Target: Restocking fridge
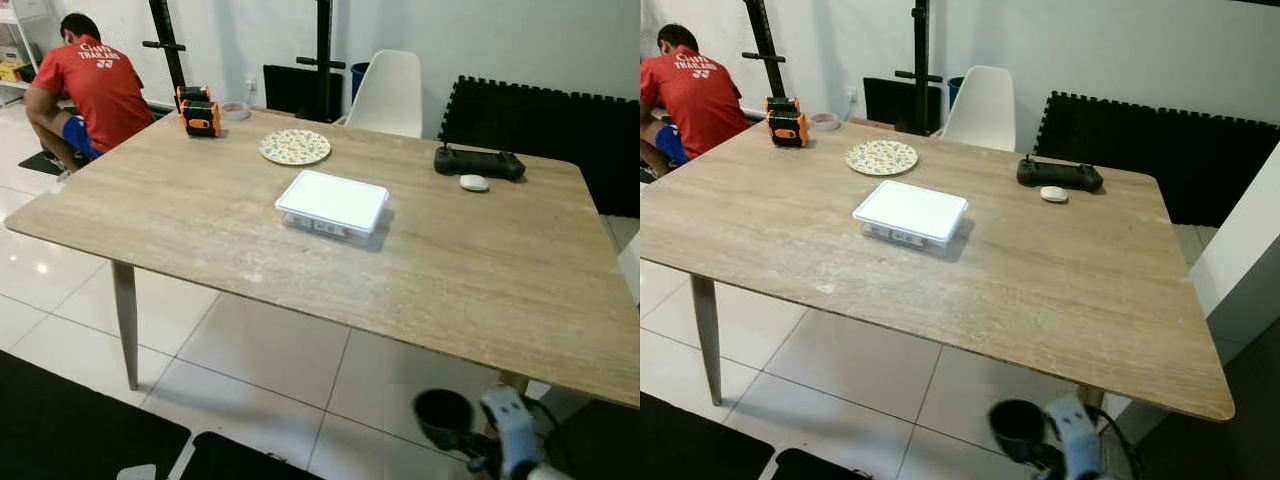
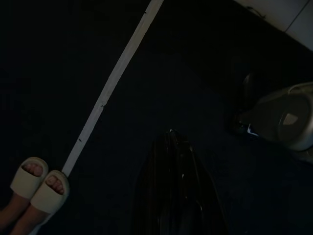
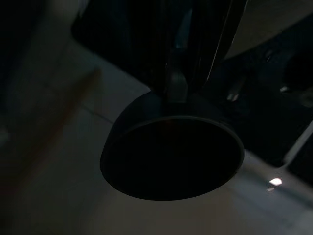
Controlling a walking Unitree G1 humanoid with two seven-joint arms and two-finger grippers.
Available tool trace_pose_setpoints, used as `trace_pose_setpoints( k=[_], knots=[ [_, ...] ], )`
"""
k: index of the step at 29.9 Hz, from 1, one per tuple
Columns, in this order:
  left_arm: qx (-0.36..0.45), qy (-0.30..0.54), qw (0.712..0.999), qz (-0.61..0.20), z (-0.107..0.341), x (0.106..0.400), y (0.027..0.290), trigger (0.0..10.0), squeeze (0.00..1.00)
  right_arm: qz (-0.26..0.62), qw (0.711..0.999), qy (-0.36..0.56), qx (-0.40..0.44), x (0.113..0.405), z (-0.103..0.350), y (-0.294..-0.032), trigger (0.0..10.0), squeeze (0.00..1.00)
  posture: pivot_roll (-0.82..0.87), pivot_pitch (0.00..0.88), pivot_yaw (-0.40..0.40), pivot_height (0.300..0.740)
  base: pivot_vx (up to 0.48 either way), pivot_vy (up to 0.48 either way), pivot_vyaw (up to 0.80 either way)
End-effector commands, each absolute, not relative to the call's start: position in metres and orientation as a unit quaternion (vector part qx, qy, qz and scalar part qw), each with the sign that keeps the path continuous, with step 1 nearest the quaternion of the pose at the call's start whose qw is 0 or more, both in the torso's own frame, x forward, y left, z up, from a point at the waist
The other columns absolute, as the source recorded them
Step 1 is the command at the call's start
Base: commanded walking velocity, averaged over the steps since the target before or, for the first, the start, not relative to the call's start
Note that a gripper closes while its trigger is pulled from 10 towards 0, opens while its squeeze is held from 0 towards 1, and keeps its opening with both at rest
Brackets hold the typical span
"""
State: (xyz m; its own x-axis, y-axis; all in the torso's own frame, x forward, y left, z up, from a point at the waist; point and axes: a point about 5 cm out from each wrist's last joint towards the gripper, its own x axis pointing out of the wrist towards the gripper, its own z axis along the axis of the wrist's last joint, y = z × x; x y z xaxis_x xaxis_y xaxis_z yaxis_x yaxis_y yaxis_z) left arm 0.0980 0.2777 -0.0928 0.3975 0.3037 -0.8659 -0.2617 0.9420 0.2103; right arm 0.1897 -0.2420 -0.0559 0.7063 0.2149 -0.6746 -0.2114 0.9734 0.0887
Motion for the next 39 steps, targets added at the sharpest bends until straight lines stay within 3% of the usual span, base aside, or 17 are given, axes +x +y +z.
trace_pose_setpoints(
  k=[1,13,24,39],
  knots=[
    [0.016,0.531,0.833,0.155,-0.096,0.096,0.27,10.0,0.0,0.09,0.926,0.365,0.017,0.189,-0.057,-0.243,10.0,0.0,-0.04,0.0,-0.028,0.74,0.0,0.0,0.0],
    [0.016,0.538,0.835,0.112,-0.102,0.104,0.245,10.0,0.0,0.017,0.914,0.404,0.023,0.169,-0.069,-0.251,10.0,0.0,-0.05,0.0,-0.033,0.74,0.0,0.0,0.0],
    [0.018,0.541,0.835,0.104,-0.102,0.104,0.243,10.0,0.0,-0.013,0.906,0.422,0.016,0.158,-0.074,-0.257,10.0,0.0,-0.05,0.0,-0.033,0.74,0.0,0.0,0.0],
    [0.014,0.543,0.833,0.102,-0.104,0.102,0.239,10.0,0.0,-0.031,0.903,0.428,0.017,0.156,-0.075,-0.258,10.0,0.0,-0.05,0.0,-0.034,0.74,-0.265,0.0,0.0]
  ],
)
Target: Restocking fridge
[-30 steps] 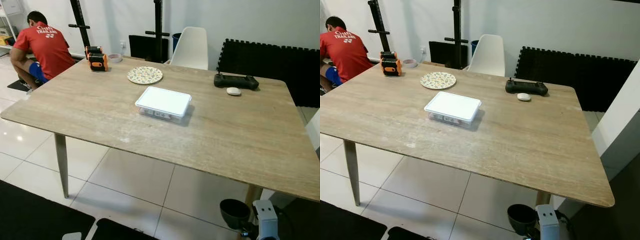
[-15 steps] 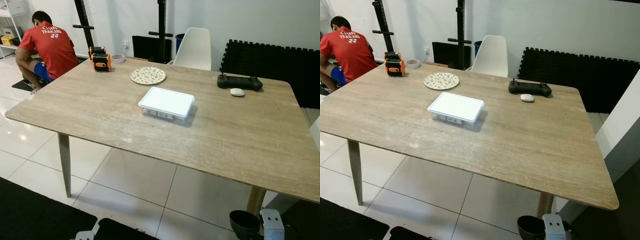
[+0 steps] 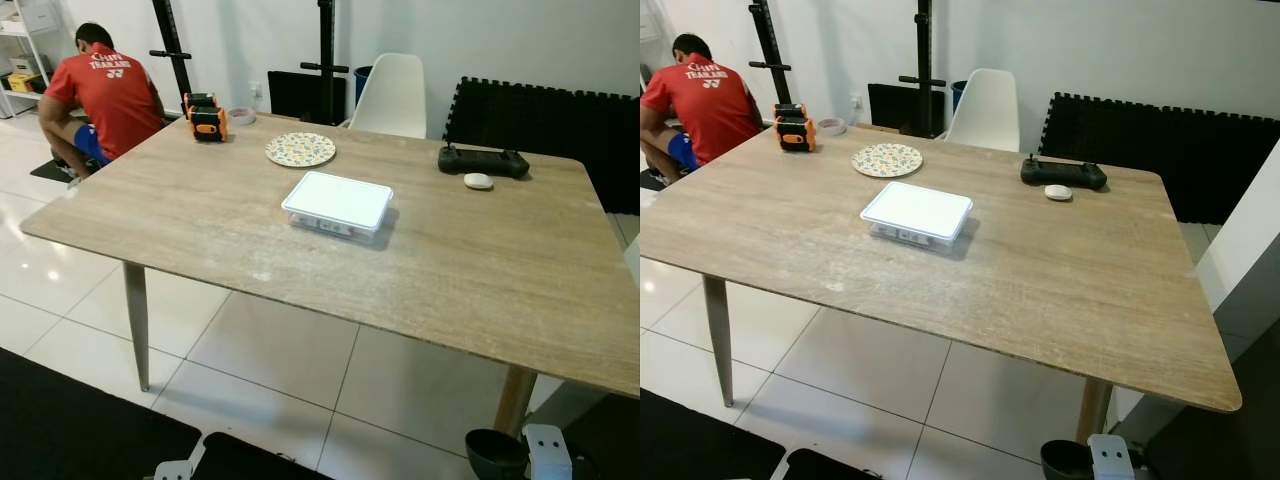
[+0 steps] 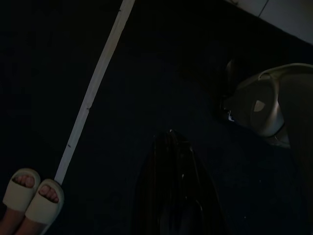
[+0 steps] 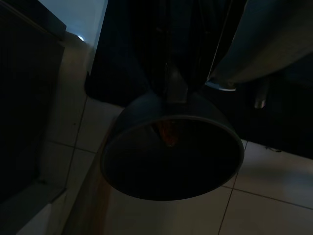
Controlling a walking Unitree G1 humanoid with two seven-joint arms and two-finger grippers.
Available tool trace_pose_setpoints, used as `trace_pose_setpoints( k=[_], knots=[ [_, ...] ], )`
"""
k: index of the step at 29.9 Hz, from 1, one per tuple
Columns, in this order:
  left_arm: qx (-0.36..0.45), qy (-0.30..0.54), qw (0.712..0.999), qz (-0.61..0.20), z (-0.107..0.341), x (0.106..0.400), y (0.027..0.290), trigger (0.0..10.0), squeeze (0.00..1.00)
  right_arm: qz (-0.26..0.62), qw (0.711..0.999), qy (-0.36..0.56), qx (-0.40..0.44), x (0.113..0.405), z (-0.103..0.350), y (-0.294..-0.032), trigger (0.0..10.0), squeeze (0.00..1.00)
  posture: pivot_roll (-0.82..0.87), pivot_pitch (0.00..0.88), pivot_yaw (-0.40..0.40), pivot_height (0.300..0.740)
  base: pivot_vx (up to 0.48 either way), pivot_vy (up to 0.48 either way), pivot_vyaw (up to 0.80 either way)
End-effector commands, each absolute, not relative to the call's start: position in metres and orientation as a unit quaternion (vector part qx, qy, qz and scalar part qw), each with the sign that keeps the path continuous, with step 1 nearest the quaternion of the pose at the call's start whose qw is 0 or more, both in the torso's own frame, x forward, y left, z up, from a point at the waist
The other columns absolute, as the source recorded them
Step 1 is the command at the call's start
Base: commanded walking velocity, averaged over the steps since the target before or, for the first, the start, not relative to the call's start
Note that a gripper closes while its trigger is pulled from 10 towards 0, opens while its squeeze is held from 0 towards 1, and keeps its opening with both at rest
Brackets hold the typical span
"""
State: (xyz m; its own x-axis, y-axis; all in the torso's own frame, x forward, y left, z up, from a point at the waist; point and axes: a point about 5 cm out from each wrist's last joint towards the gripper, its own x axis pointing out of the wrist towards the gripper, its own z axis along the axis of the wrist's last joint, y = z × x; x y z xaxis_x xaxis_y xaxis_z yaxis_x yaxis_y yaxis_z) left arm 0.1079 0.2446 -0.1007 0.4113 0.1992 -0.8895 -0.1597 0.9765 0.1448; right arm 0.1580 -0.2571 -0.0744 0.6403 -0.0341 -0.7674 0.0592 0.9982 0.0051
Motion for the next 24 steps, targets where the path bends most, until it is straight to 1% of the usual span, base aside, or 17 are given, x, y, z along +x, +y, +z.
trace_pose_setpoints(
  k=[1,24],
  knots=[
    [0.013,0.543,0.833,0.102,-0.1039,0.1022,0.239,10.0,0.0,-0.031,0.903,0.428,0.017,0.1566,-0.0752,-0.2576,10.0,0.0,-0.05,0.0,-0.034,0.74,-0.274,0.0,0.0],
    [0.016,0.543,0.834,0.097,-0.1036,0.1039,0.2384,10.0,0.0,-0.044,0.899,0.436,0.024,0.1526,-0.0775,-0.2579,10.0,0.0,-0.05,0.0,-0.032,0.74,-0.29,0.0,0.0]
  ],
)
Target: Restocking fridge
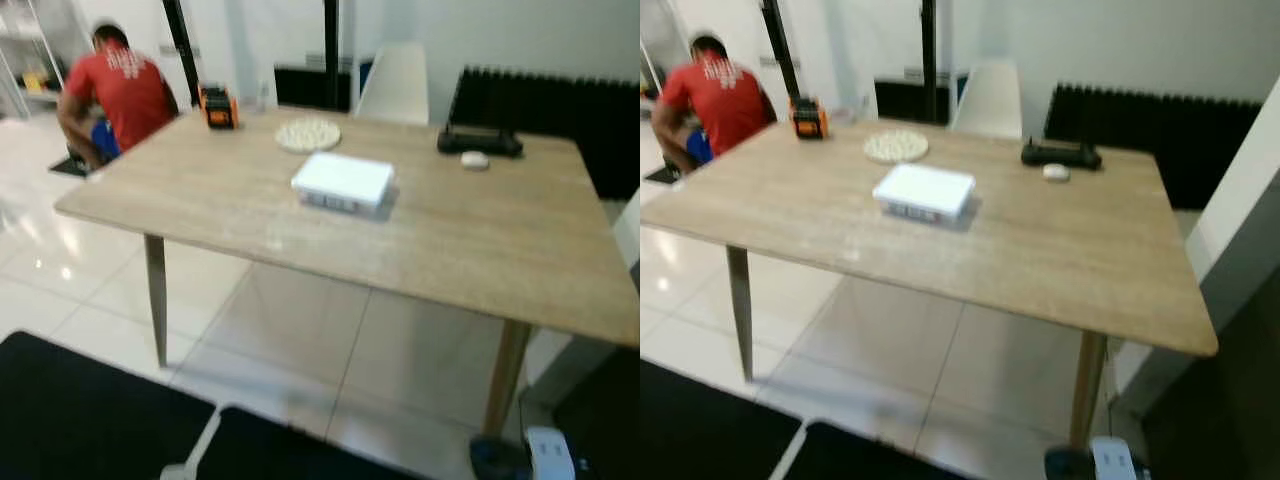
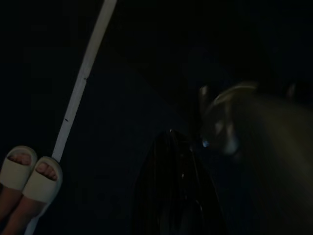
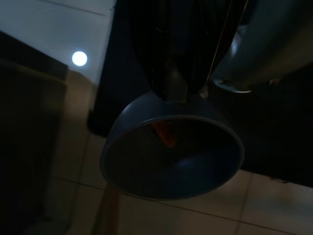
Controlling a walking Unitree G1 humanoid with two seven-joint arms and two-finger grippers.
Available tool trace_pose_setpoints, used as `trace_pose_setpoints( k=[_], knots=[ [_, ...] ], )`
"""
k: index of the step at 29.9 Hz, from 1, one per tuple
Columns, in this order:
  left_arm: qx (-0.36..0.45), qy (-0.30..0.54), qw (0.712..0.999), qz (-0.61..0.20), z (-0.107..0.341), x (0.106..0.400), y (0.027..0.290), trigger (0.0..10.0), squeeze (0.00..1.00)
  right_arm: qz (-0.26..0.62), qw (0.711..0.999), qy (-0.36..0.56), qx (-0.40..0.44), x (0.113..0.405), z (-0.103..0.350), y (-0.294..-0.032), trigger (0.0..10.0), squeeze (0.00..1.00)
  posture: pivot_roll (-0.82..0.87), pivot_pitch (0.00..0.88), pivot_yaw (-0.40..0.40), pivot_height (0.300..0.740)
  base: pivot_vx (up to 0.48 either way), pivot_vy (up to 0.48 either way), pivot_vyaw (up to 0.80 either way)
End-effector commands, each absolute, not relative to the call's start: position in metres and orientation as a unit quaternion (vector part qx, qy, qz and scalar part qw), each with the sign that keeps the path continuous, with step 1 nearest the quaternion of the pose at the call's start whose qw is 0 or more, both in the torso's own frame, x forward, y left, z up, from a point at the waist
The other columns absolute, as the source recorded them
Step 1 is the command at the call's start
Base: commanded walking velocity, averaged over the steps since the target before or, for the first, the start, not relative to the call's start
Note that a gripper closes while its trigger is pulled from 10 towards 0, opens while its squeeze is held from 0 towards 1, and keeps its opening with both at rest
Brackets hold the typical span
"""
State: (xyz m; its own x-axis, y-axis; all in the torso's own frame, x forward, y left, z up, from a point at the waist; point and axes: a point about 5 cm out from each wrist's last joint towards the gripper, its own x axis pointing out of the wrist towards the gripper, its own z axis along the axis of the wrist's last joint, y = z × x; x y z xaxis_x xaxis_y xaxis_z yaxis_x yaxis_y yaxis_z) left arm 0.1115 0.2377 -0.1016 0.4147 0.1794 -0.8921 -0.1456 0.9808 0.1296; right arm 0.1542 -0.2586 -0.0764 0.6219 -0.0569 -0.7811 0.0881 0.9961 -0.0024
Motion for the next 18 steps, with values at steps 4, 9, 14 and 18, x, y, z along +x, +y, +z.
trace_pose_setpoints(
  k=[4,9,14,18],
  knots=[
    [0.016,0.543,0.834,0.097,-0.1037,0.1037,0.2384,10.0,0.0,-0.043,0.896,0.441,0.024,0.1516,-0.0782,-0.2576,10.0,0.0,-0.05,0.0,-0.032,0.74,-0.292,0.0,0.0],
    [0.016,0.543,0.834,0.096,-0.1038,0.1035,0.2378,10.0,0.0,-0.04,0.894,0.447,0.022,0.1502,-0.0793,-0.2569,10.0,0.0,-0.05,0.0,-0.032,0.74,-0.291,0.0,-0.79],
    [0.014,0.539,0.836,0.097,-0.1036,0.1044,0.2373,10.0,0.0,-0.039,0.891,0.453,0.02,0.149,-0.0802,-0.2564,10.0,0.0,-0.05,0.0,-0.033,0.74,-0.115,0.0,-0.79],
    [0.016,0.538,0.837,0.097,-0.103,0.105,0.2389,10.0,0.0,-0.037,0.889,0.457,0.018,0.1478,-0.0808,-0.2562,10.0,0.0,-0.05,0.0,-0.036,0.74,0.0,0.0,-0.79]
  ],
)
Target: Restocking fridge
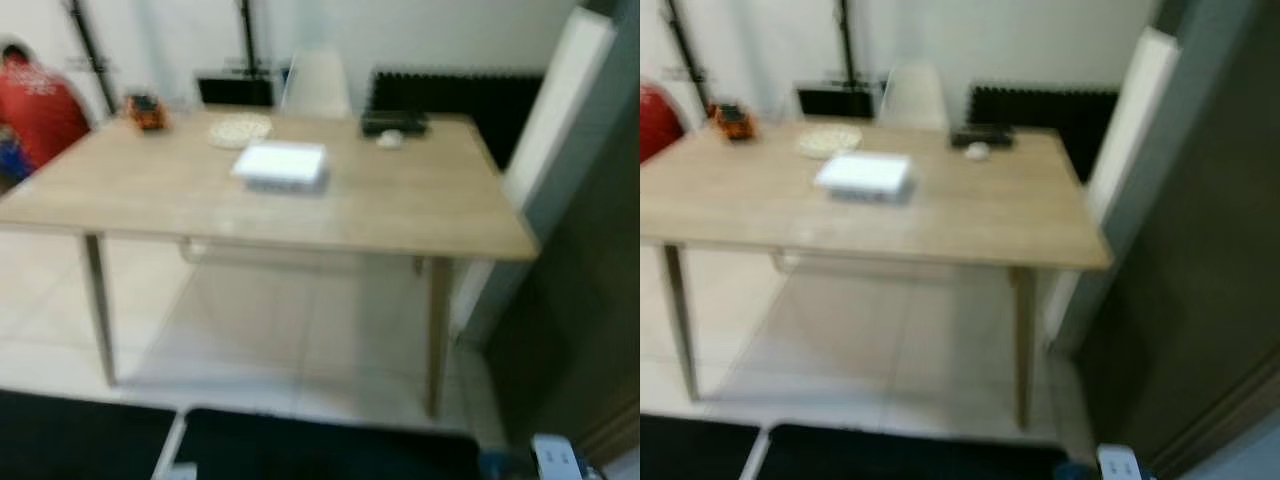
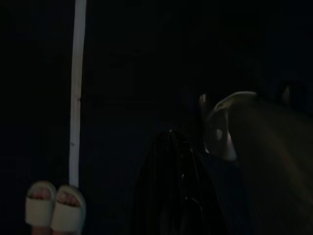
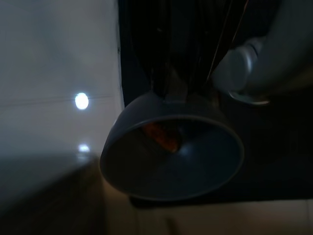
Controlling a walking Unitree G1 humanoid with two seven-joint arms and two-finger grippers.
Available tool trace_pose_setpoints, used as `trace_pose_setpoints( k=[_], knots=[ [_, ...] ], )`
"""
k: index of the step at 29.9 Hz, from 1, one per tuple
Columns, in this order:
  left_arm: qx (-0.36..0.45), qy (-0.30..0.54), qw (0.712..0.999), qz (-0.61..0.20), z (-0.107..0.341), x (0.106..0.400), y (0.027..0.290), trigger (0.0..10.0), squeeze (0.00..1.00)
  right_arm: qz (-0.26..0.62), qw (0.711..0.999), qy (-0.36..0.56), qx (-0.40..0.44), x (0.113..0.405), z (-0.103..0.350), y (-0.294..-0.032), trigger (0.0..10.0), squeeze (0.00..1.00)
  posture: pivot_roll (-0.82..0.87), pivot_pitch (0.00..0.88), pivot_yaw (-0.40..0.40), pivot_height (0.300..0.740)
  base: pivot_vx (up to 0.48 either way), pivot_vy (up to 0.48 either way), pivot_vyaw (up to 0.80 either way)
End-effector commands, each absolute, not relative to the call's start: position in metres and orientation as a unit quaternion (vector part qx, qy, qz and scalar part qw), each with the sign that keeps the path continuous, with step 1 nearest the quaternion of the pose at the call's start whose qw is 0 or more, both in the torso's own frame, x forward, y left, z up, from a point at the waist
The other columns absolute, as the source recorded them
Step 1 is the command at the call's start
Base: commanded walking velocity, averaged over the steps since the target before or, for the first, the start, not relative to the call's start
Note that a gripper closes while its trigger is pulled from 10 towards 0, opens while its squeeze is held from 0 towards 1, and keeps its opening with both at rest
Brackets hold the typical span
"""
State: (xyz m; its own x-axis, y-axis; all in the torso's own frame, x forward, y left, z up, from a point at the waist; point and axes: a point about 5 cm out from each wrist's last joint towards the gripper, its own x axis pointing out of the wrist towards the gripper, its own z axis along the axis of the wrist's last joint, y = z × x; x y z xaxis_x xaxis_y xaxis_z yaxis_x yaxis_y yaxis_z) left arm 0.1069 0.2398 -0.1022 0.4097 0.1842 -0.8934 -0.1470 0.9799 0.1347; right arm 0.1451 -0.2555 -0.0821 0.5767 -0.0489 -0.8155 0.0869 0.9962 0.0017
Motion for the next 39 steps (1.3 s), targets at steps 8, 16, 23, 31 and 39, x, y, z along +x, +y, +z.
trace_pose_setpoints(
  k=[8,16,23,31,39],
  knots=[
    [0.032,0.54,0.836,0.088,-0.102,0.105,0.242,10.0,0.0,-0.036,0.887,0.461,0.015,0.148,-0.081,-0.257,10.0,0.0,-0.05,0.0,-0.038,0.74,0.0,0.0,-0.79],
    [0.029,0.538,0.839,0.077,-0.102,0.106,0.24,10.0,0.0,-0.033,0.887,0.461,0.011,0.15,-0.08,-0.256,10.0,0.0,-0.05,0.0,-0.038,0.74,0.0,0.0,-0.79],
    [0.024,0.542,0.837,0.071,-0.104,0.105,0.235,10.0,0.0,-0.034,0.885,0.464,0.011,0.149,-0.081,-0.256,10.0,0.0,-0.05,0.0,-0.038,0.74,0.0,0.0,-0.79],
    [0.029,0.537,0.841,0.063,-0.104,0.105,0.233,10.0,0.0,-0.037,0.883,0.469,0.01,0.147,-0.082,-0.256,10.0,0.0,-0.05,0.0,-0.037,0.74,0.0,0.0,-0.79],
    [0.03,0.531,0.845,0.056,-0.104,0.108,0.231,10.0,0.0,-0.035,0.883,0.469,0.011,0.147,-0.082,-0.254,10.0,0.0,-0.05,0.0,-0.036,0.74,0.0,0.0,-0.79]
  ],
)
